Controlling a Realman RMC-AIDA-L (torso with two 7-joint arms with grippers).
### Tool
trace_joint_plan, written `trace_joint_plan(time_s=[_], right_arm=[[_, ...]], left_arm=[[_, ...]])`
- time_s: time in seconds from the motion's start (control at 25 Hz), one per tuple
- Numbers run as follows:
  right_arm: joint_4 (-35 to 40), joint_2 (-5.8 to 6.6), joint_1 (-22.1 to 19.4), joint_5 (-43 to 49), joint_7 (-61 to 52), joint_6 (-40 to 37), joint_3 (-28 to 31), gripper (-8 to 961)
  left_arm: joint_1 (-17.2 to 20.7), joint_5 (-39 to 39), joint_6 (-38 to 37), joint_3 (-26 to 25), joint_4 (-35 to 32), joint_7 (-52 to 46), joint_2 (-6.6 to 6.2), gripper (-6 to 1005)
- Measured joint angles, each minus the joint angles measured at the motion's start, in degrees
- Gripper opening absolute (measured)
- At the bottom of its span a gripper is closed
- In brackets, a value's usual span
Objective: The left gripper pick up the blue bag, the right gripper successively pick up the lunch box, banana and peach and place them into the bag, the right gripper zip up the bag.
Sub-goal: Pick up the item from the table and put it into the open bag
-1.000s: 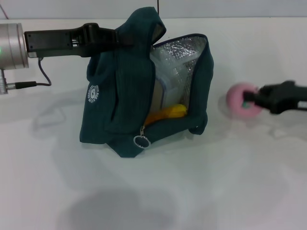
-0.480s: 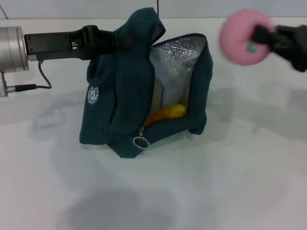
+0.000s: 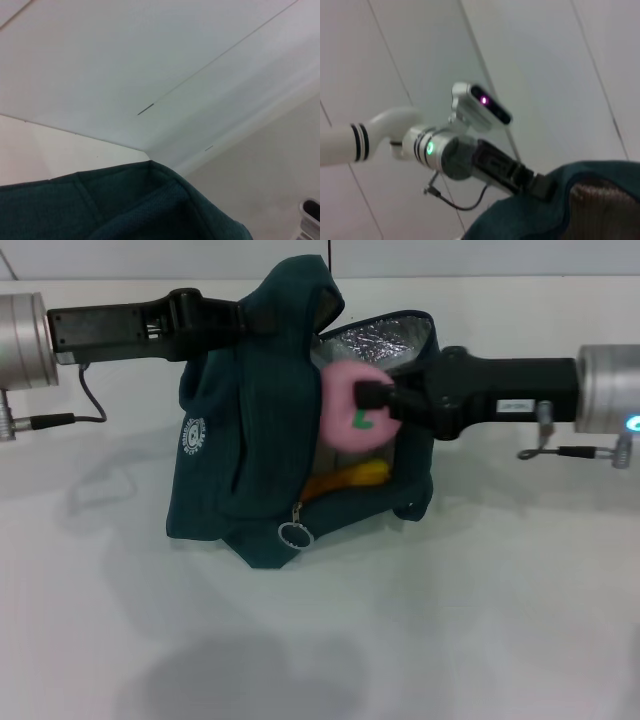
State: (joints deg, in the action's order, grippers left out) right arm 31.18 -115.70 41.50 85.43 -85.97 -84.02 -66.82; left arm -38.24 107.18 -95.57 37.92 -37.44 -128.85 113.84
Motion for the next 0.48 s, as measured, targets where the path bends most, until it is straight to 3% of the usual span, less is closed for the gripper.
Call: trace_joint_plan(time_s=[0.36,0.48], right_arm=[[0.63,-0.14,1.25,-1.46,-2.66,2.45,-1.89,54],[0.63,-0.11,1.27,-1.66,-2.55,2.33,-1.84,181]], left_arm=[[-0.15,-0.04,-0.02,0.13,0.00,0.05,-0.03,33],[-0.24,-0.05,0.00,0.14,-0.01,0.09,-0.02,33]])
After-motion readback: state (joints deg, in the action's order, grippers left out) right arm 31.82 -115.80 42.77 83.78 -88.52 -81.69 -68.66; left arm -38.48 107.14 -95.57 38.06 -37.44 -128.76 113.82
